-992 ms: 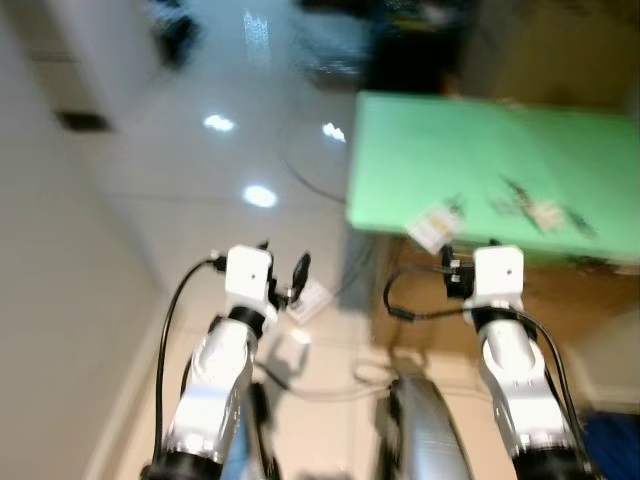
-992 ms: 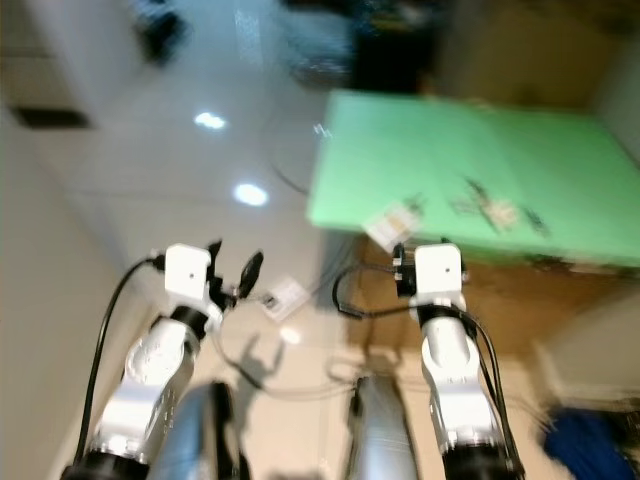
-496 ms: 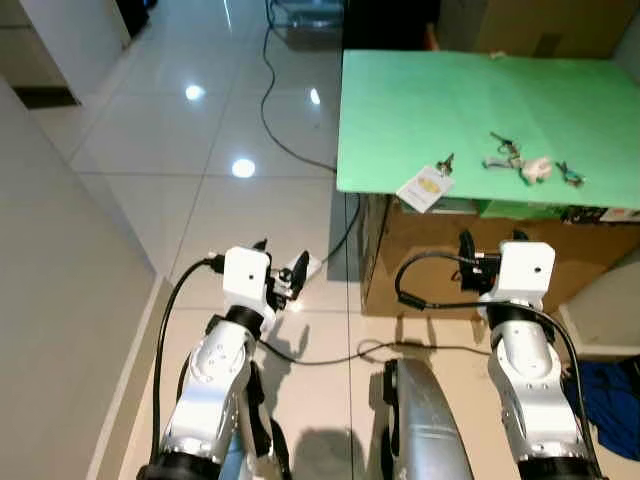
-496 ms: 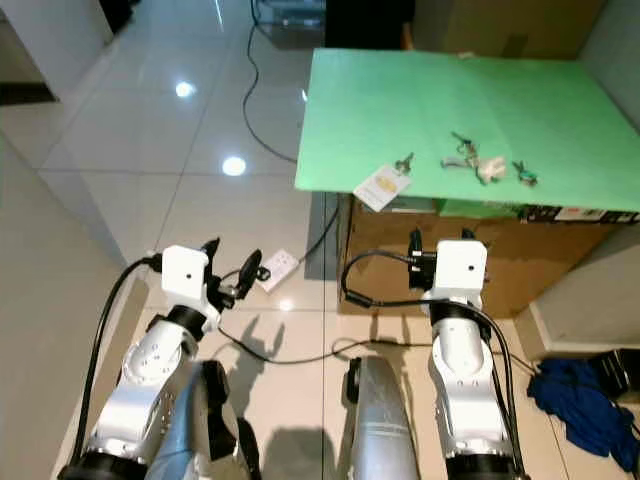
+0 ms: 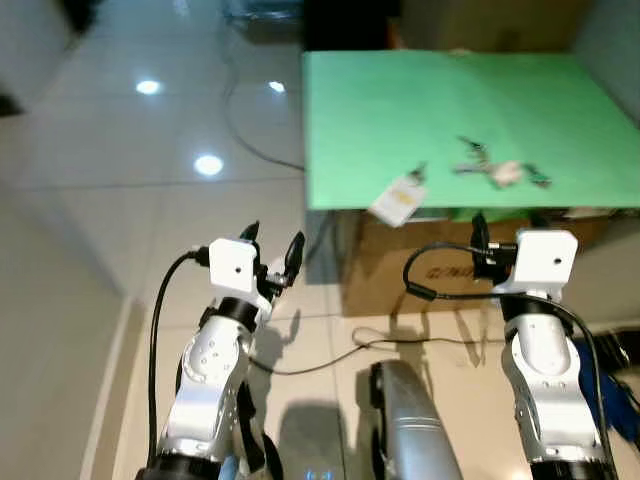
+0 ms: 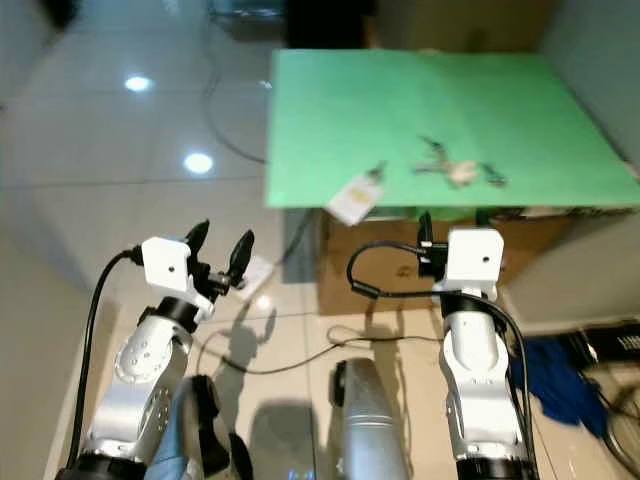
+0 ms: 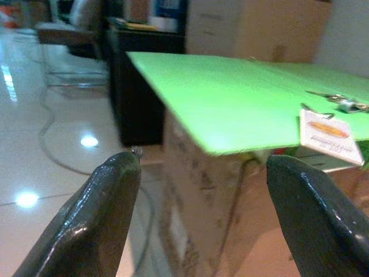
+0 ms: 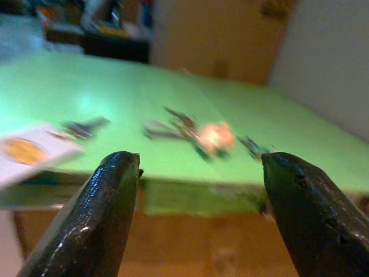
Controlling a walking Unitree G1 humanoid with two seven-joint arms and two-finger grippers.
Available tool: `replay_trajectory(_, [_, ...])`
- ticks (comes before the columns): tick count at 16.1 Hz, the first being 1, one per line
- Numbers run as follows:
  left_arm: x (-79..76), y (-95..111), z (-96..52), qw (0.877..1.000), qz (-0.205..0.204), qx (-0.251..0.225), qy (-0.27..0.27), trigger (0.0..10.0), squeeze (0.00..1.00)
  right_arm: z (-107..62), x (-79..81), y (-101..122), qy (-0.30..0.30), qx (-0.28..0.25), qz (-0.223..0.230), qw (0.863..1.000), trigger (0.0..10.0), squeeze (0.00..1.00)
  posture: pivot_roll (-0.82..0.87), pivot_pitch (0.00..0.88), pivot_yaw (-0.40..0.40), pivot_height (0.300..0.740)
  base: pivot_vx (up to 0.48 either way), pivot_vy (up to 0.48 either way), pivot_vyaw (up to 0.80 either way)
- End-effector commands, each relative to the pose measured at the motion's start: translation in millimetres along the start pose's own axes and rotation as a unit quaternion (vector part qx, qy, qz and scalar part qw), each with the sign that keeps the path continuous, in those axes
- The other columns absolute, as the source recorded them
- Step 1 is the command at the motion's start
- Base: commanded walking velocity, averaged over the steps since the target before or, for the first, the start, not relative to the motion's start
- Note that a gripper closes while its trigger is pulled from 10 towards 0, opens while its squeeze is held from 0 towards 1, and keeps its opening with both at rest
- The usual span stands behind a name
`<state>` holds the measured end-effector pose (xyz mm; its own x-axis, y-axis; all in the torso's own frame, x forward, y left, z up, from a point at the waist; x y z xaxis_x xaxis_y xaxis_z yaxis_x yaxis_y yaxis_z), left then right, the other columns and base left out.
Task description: Hang keys on a hook
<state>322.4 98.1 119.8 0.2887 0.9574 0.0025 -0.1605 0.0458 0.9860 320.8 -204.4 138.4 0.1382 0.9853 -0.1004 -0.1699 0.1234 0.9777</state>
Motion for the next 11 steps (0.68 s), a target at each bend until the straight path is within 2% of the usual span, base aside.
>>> replay_trajectory(1, [-3.1, 2, 0.9, 1.0, 0.001, -0.005, -0.006, 10.0, 0.0, 0.2, -1.4, -6, -0.003, 0.016, 0.013, 1.0, 10.0, 0.0, -0.24, 0.165, 0.016, 0.588, 0.48, 0.0, 0.0])
replay_trajectory(6, [-3.2, 0, 1.6, 1.0, -0.007, 0.002, 0.0, 10.0, 0.0, 0.8, 9.5, -6, 0.022, 0.02, 0.011, 0.999, 10.0, 0.0, -0.23, 0.157, 0.012, 0.588, 0.478, 0.0, 0.0])
replay_trajectory(9, [-2.2, -2, 1.6, 1.0, -0.01, 0.007, 0.004, 10.0, 0.0, 1.0, 14.6, -8, 0.034, 0.026, 0.009, 0.999, 10.0, 0.0, -0.23, 0.154, 0.01, 0.588, 0.0, 0.0, 0.0])
replay_trajectory(11, [-1.5, -2, 1.7, 1.0, -0.009, 0.009, 0.003, 10.0, 0.0, 2.3, 19.9, -11, 0.042, 0.035, 0.026, 0.998, 10.0, 0.0, -0.22, 0.144, 0.012, 0.588, 0.0, 0.0, 0.0])
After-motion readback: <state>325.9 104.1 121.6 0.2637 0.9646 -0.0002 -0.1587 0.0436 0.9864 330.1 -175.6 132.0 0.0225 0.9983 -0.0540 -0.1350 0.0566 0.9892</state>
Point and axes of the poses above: a point about 5 cm out from each wrist's last joint towards the gripper, its own z axis pointing out of the wrist towards the gripper, its own y axis along the axis of the wrist's last joint, x = y × z, the point moved 5 cm from there along z, pointing out of the wrist towards the gripper, and after that the axes turned 3 degrees about z, right-handed, at the moved point
